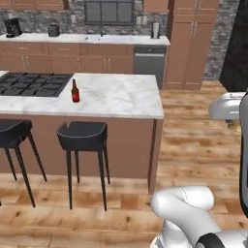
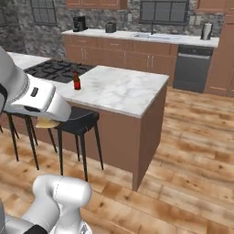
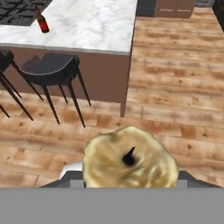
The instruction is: Get the candle and the beer from the cabinet and move them to the dining counter.
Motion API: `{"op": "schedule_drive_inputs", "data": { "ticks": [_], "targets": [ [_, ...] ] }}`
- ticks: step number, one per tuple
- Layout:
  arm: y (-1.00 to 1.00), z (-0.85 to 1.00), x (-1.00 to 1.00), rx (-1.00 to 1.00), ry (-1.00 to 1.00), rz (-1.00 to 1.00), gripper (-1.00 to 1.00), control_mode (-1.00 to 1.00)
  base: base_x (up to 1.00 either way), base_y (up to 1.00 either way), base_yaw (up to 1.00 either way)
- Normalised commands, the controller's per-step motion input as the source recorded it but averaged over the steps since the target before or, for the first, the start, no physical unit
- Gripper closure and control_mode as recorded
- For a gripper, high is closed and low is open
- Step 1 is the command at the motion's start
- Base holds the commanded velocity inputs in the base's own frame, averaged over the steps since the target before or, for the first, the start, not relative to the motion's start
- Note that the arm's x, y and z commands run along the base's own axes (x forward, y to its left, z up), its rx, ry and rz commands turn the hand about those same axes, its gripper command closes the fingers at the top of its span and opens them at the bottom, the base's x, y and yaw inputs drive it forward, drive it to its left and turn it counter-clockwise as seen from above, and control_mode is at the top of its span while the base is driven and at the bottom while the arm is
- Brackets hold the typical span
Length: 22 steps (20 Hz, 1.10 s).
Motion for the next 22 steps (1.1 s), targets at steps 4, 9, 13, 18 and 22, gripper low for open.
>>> {"op": "schedule_drive_inputs", "data": {
  "ticks": [4, 9, 13, 18, 22],
  "targets": [
    [0.0, 0.0, 0.0, 0.0, 0.0, 0.0, 1.0, 1.0, 0.06, 1.0, -0.59],
    [0.0, 0.0, 0.0, 0.0, 0.0, 0.0, 1.0, 1.0, 0.09, 0.82, -0.53],
    [0.0, 0.0, 0.0, 0.0, 0.0, 0.0, 1.0, 1.0, 0.02, 0.79, -0.47],
    [0.0, 0.0, 0.0, 0.0, 0.0, 0.0, 1.0, 1.0, 0.0, 0.6, -0.31],
    [0.0, 0.0, 0.0, 0.0, 0.0, 0.0, 1.0, 1.0, 0.18, 0.51, -0.06]
  ]
}}
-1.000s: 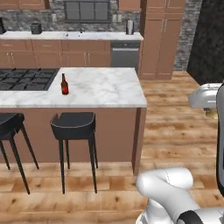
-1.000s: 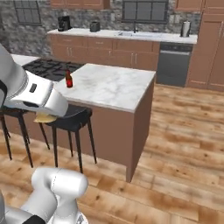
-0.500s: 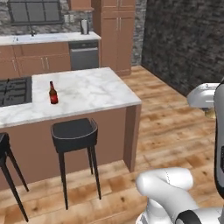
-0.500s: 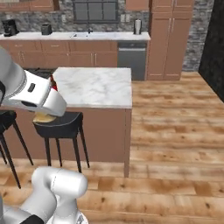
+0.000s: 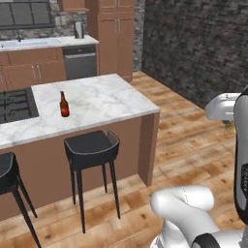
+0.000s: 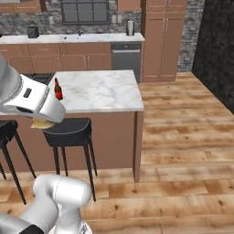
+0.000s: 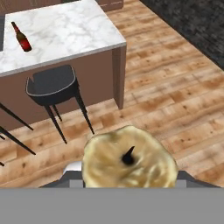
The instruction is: Get the candle and the beer from the cabinet and move them to the dining counter.
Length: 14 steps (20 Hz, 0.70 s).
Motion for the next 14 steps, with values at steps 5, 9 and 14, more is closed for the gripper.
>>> {"op": "schedule_drive_inputs", "data": {
  "ticks": [5, 9, 14],
  "targets": [
    [0.0, 0.0, 0.0, 0.0, 0.0, 0.0, 1.0, 1.0, 0.48, 0.07, 0.21],
    [0.0, 0.0, 0.0, 0.0, 0.0, 0.0, 1.0, 1.0, 0.71, 0.0, 0.29],
    [0.0, 0.0, 0.0, 0.0, 0.0, 0.0, 1.0, 1.0, 0.79, 0.0, 0.22]
  ]
}}
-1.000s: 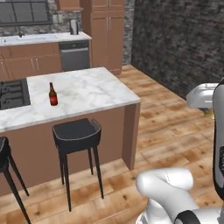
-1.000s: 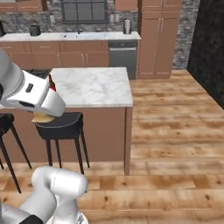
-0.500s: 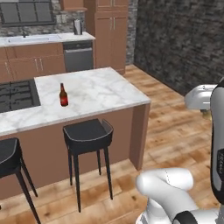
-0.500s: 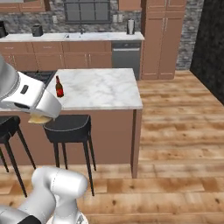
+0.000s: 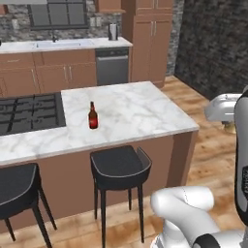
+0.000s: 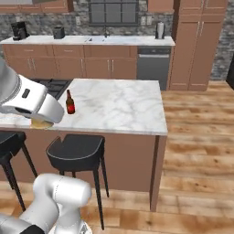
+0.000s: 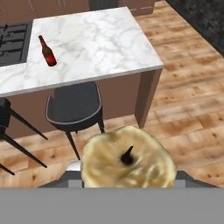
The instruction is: Get the candle and the beer from the cabinet and move them to the dining counter.
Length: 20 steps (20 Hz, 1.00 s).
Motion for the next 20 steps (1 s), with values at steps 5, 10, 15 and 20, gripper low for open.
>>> {"op": "schedule_drive_inputs", "data": {
  "ticks": [5, 10, 15, 20],
  "targets": [
    [0.0, 0.0, 0.0, 0.0, 0.0, 0.0, 1.0, 1.0, 0.78, -0.01, 0.06],
    [0.0, 0.0, 0.0, 0.0, 0.0, 0.0, 1.0, 1.0, 0.64, -0.03, 0.0],
    [0.0, 0.0, 0.0, 0.0, 0.0, 0.0, 1.0, 1.0, 0.56, -0.1, 0.0],
    [0.0, 0.0, 0.0, 0.0, 0.0, 0.0, 1.0, 1.0, 0.23, -0.12, 0.01]
  ]
}}
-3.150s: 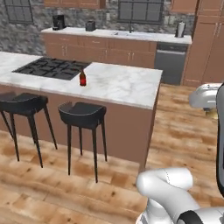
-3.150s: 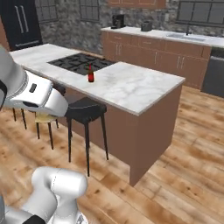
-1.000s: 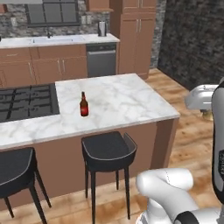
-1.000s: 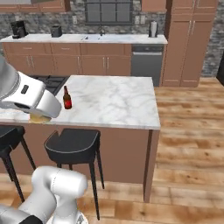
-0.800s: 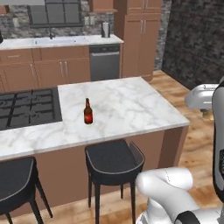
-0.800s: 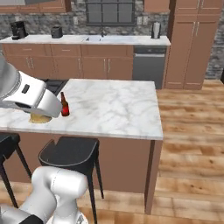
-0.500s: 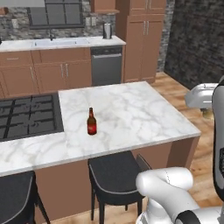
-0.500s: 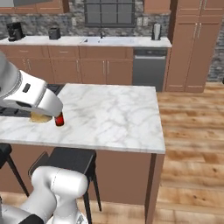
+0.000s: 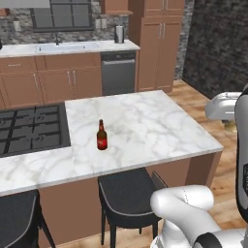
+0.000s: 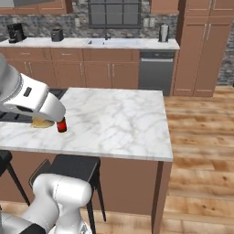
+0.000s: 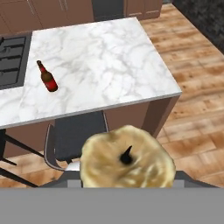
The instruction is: Get the candle and the beer from the cabinet and move them to the dining counter.
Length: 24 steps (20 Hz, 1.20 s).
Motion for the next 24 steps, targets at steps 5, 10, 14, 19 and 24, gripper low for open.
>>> {"op": "schedule_drive_inputs", "data": {
  "ticks": [5, 10, 14, 19, 24],
  "targets": [
    [0.0, 0.0, 0.0, 0.0, 0.0, 0.0, 1.0, 1.0, 0.17, -0.18, 0.03],
    [0.0, 0.0, 0.0, 0.0, 0.0, 0.0, 1.0, 1.0, 0.25, -0.27, 0.12],
    [0.0, 0.0, 0.0, 0.0, 0.0, 0.0, 1.0, 1.0, 0.23, -0.19, 0.13],
    [-0.11, -0.05, 0.31, 0.0, 0.0, 0.07, 1.0, -1.0, 0.12, -0.06, 0.05],
    [0.0, -0.26, 0.67, -0.04, 0.0, 0.29, 1.0, -1.0, 0.0, 0.0, 0.0]
  ]
}}
